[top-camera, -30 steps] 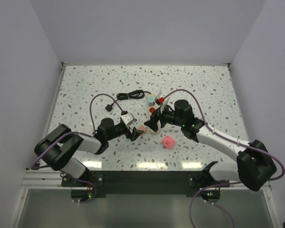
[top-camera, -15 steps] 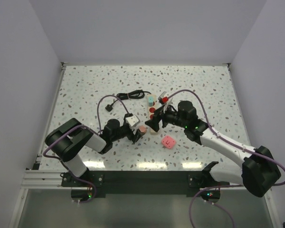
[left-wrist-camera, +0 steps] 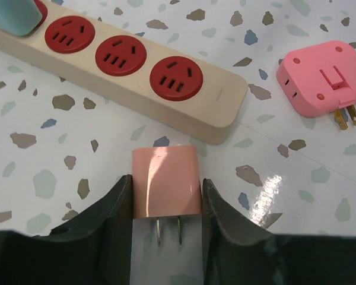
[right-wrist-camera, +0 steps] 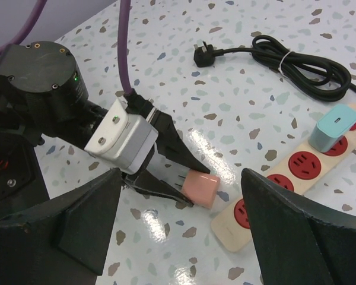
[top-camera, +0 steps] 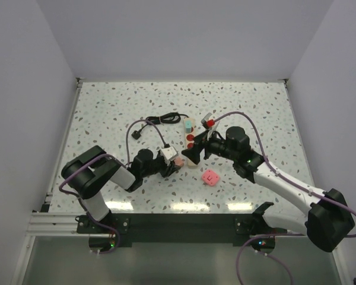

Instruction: Insert the plug

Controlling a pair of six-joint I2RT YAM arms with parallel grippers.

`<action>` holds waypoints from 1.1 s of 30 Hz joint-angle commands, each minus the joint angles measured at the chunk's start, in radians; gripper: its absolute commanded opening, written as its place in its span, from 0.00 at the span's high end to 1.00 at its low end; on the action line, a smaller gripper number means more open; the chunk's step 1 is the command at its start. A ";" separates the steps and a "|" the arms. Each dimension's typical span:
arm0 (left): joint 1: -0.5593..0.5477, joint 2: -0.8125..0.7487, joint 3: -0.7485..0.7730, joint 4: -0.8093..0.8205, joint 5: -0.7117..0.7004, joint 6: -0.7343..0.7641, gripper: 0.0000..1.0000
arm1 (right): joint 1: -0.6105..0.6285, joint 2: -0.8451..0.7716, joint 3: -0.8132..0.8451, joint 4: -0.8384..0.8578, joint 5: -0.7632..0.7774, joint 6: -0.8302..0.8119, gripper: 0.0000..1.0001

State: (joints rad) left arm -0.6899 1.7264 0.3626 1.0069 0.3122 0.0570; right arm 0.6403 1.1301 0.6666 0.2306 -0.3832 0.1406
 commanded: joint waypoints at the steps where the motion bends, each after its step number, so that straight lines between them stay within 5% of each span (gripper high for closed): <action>1: -0.011 0.007 0.012 0.016 -0.009 0.029 0.77 | -0.002 -0.023 0.001 0.004 0.029 0.030 0.15; 3: -0.011 0.007 0.010 0.025 -0.013 0.030 1.00 | -0.002 -0.021 0.007 -0.007 0.040 0.053 0.15; 8: -0.011 -0.123 -0.065 0.139 -0.041 0.040 1.00 | -0.016 0.003 0.033 -0.019 0.040 0.157 0.16; 15: -0.011 -0.433 -0.160 0.288 -0.056 0.063 1.00 | -0.039 0.071 0.041 0.094 -0.147 0.339 0.18; 33: -0.017 -0.472 -0.152 0.352 0.011 0.058 1.00 | -0.037 0.160 0.034 0.282 -0.235 0.421 0.20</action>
State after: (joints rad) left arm -0.7006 1.2640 0.2089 1.2701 0.3035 0.0944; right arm 0.6018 1.2640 0.6693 0.4477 -0.5911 0.5426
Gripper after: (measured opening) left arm 0.491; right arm 0.807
